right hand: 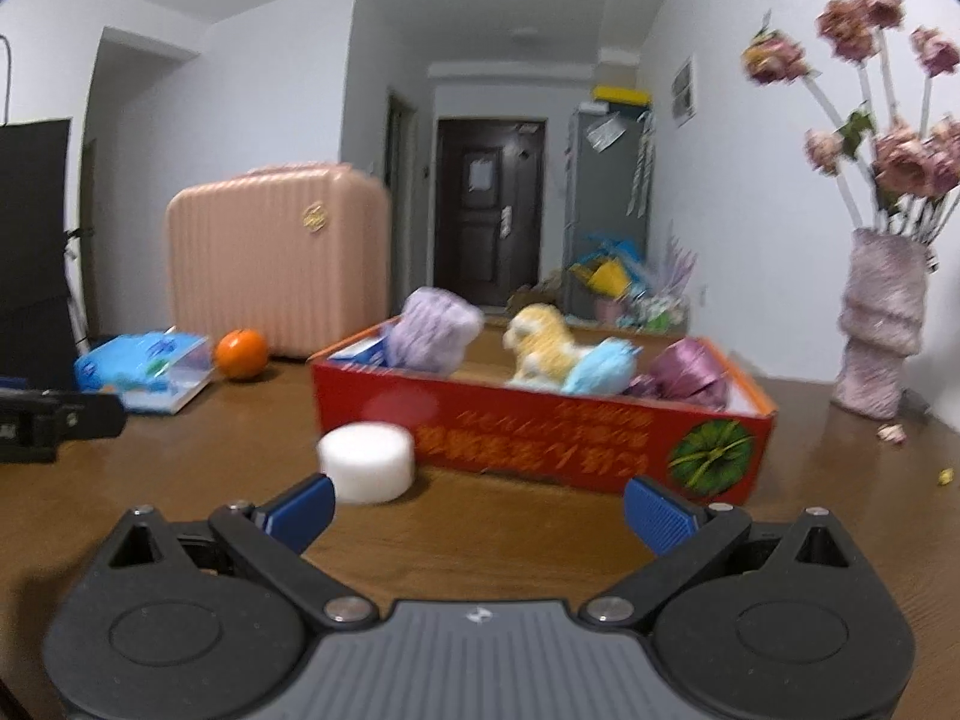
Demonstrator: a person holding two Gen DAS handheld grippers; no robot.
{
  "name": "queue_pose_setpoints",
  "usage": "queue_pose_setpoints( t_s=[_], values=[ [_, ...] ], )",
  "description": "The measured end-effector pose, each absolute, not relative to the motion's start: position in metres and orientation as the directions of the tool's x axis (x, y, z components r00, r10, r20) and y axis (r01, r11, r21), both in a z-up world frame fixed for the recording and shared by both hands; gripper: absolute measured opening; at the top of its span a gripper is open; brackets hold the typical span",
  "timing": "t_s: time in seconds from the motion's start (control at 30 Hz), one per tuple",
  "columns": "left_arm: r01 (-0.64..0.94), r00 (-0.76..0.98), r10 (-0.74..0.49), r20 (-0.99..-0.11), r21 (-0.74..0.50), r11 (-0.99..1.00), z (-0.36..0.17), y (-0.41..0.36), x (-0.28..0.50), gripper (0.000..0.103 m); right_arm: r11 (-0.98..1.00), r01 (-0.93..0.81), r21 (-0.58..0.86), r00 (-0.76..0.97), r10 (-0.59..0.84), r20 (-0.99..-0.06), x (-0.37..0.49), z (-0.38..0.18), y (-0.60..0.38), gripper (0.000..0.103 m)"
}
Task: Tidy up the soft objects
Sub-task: 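Move both tools back toward the white sponges on the table, then close the right tool on the white wedge sponge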
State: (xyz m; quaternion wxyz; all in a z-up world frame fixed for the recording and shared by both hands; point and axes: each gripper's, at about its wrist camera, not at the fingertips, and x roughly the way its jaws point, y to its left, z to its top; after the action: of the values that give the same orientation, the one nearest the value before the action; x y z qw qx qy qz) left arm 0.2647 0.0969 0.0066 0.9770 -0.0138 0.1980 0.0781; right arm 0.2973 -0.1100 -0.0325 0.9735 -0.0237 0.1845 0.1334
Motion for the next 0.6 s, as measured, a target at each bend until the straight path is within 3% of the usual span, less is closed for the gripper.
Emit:
queue_pose_setpoints(
  t_s=[0.2, 0.43, 0.6],
  values=[
    [-0.178, 0.898, 0.161, -0.41, -0.005, 0.984, 0.004, 0.114, 0.266, 0.103, 0.939, -0.341, 0.033, 0.842, 0.321, -0.435, 0.297, -0.037, -0.087, 0.103],
    [-0.168, 0.88, 0.146, -0.451, -0.008, 0.986, -0.002, 0.121, 0.268, 0.103, 0.922, -0.385, 0.039, 0.786, 0.35, -0.51, 0.299, -0.044, -0.068, 0.093],
    [-0.135, 0.87, 0.118, -0.479, -0.001, 0.991, -0.008, 0.118, 0.269, 0.103, 0.921, -0.384, 0.069, 0.748, 0.354, -0.561, 0.307, -0.049, -0.064, 0.076]
  ],
)
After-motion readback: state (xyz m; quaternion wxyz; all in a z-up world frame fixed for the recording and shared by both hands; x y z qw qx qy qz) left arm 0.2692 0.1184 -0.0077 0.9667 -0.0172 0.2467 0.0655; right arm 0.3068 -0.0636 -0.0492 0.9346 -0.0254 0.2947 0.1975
